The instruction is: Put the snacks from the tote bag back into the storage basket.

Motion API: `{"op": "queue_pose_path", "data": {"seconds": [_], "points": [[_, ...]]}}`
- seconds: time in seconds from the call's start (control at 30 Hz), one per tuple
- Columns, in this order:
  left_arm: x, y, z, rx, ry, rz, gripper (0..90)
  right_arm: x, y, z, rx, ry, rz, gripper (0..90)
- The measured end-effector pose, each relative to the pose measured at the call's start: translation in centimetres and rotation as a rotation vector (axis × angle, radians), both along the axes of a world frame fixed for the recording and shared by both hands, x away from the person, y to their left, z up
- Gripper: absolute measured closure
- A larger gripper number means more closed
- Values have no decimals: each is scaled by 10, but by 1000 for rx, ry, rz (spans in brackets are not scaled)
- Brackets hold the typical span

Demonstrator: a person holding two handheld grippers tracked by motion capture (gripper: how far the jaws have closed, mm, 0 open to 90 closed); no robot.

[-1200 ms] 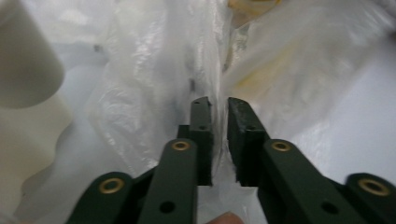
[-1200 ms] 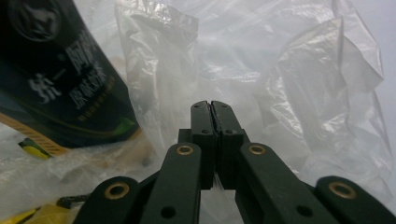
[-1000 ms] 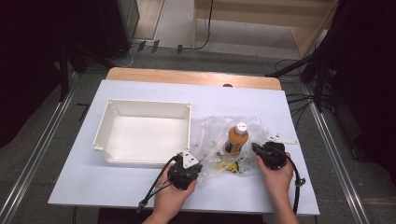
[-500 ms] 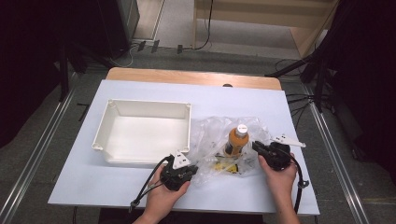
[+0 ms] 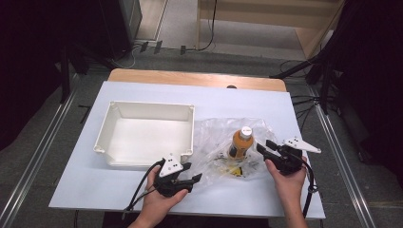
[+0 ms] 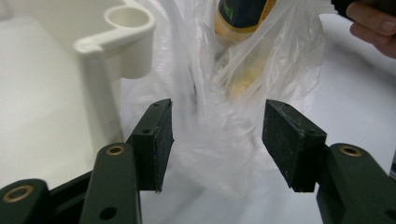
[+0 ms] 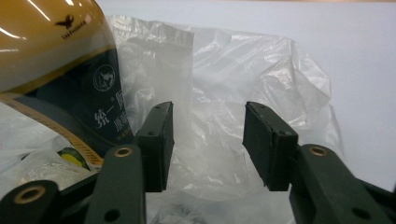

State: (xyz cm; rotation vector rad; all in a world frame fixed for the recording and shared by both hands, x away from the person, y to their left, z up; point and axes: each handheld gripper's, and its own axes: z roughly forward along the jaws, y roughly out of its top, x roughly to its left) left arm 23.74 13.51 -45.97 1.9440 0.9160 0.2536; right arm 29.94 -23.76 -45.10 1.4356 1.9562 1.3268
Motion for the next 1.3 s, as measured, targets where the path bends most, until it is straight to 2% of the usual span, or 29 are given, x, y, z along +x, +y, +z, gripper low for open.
{"op": "queue_pose_path", "data": {"seconds": [0.13,0.23,0.33,0.43,0.6,0.67,0.8,0.9,1.03,1.2,1.23,1.3], "points": [[-6,10,2,-18,-31,-19,414,-3,-1,5,13,-24,-1,492],[-9,17,7,-36,-50,-28,391,-5,1,8,-16,-44,6,475],[-9,26,11,-58,-66,-14,376,-7,1,11,-21,-58,7,455],[-9,35,14,-58,-72,6,373,-10,-1,17,-10,-77,-1,475],[-9,51,17,-63,-86,45,374,-17,-1,28,9,-131,41,706],[-9,58,20,-66,-97,63,372,-19,1,30,12,-140,49,754],[-7,71,22,-74,-104,91,364,-19,7,31,-6,-141,60,820],[-6,79,23,-76,-107,112,345,-18,11,29,-1,-138,90,830],[-6,91,25,-76,-120,140,316,-15,17,25,-16,-121,100,829],[-7,105,25,-65,-128,173,274,-9,20,15,-29,-80,103,807],[-7,109,24,-61,-128,183,262,-7,20,9,-40,-57,99,797],[-7,114,24,-60,-127,195,257,-6,20,7,-44,-50,99,792]]}}
